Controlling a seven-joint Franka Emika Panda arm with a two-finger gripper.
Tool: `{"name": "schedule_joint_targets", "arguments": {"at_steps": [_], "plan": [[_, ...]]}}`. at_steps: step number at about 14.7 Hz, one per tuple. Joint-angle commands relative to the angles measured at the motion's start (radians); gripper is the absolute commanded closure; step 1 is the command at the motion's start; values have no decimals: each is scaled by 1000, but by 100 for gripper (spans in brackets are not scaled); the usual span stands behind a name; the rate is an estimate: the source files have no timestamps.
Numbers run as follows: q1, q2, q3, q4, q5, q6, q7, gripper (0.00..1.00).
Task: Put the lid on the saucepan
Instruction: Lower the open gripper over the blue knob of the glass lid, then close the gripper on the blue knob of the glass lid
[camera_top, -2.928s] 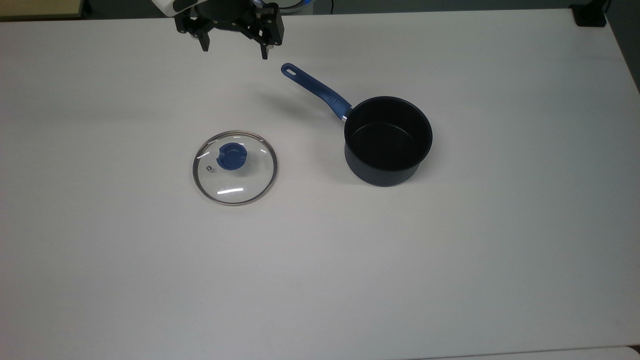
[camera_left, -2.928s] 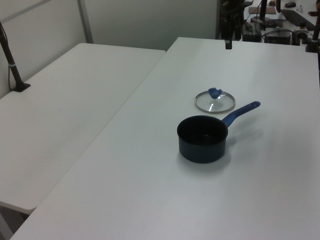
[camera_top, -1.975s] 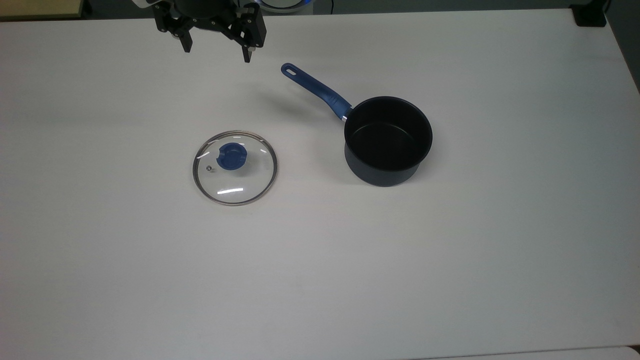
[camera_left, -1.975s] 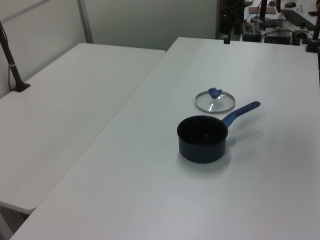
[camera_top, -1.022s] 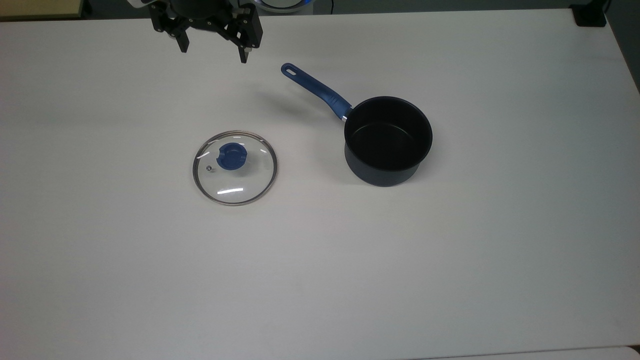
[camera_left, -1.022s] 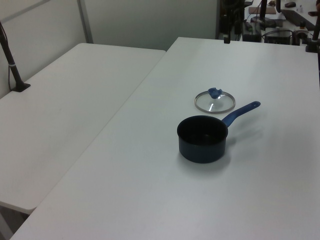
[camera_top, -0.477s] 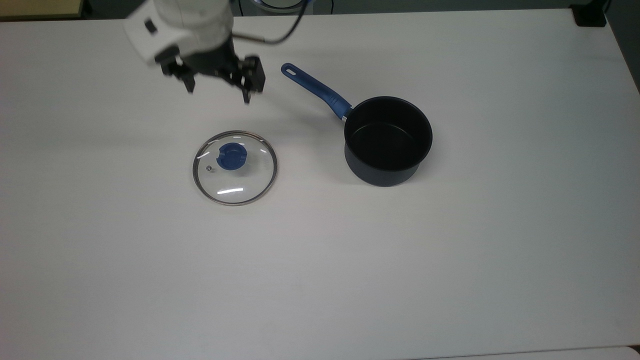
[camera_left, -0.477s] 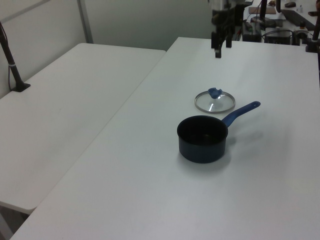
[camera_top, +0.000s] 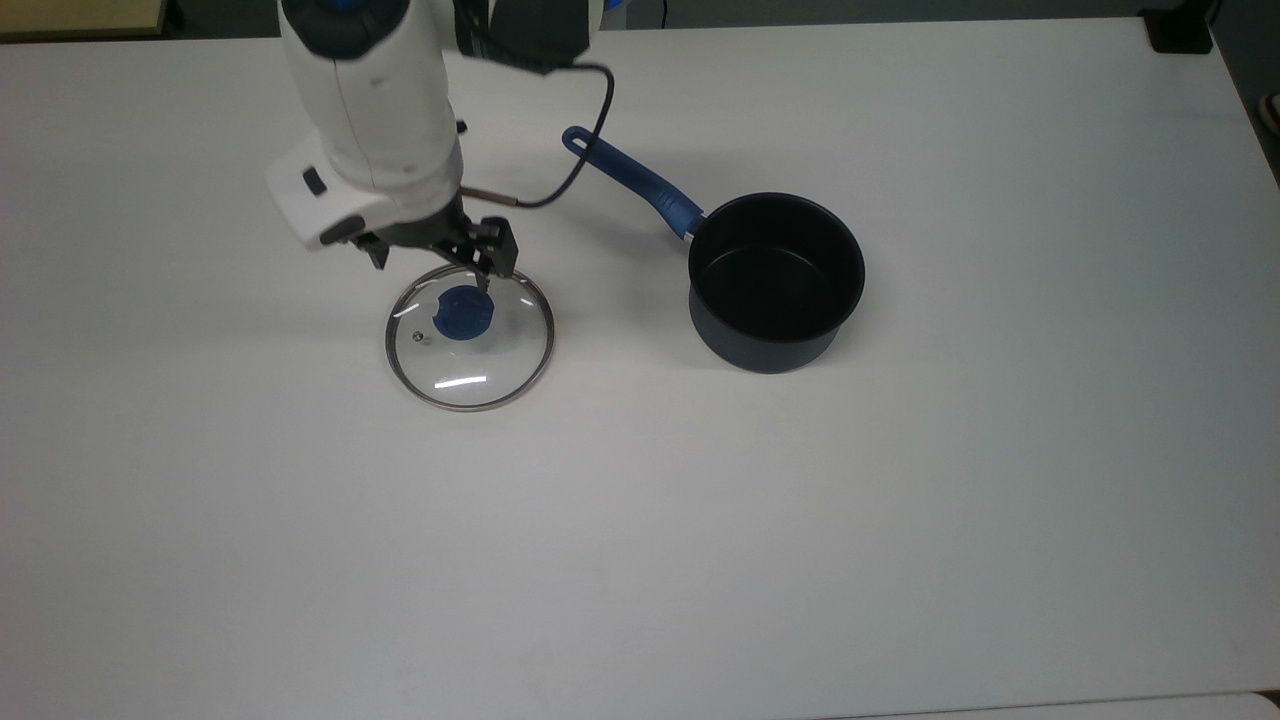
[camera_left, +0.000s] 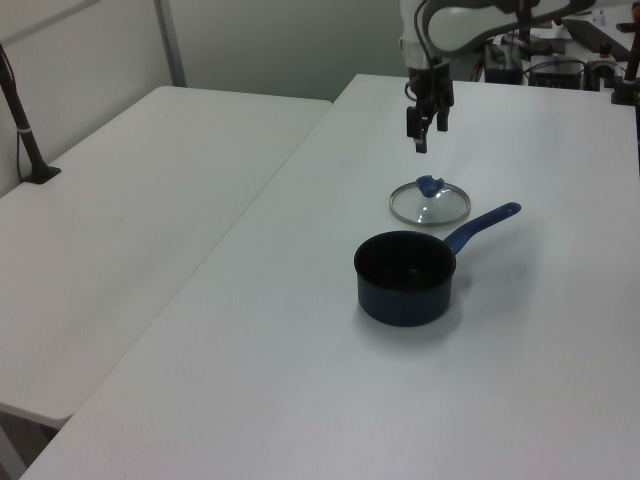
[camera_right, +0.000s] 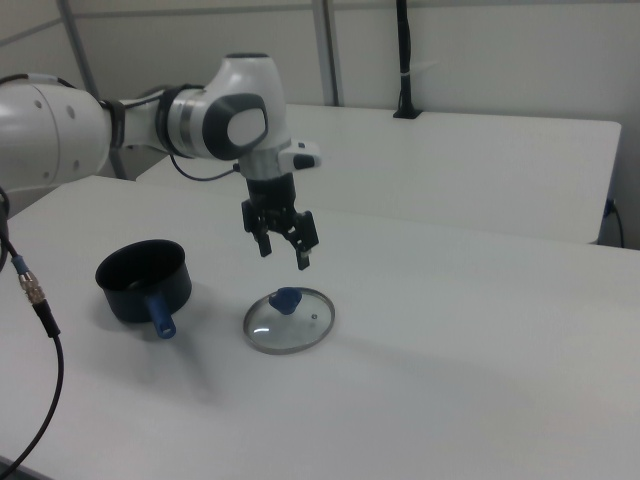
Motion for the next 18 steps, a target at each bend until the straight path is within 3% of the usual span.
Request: {"name": "schedule_joint_targets", "arguments": {"at_steps": [1,5,14,18], "plan": [[6,10,0,-47,9,31,12,0],[-6,19,0,-79,9,41,-64,1],[4,59,7,-129,8,163,-34,5],[11,73,8,-122,8,170,-12,13]]}}
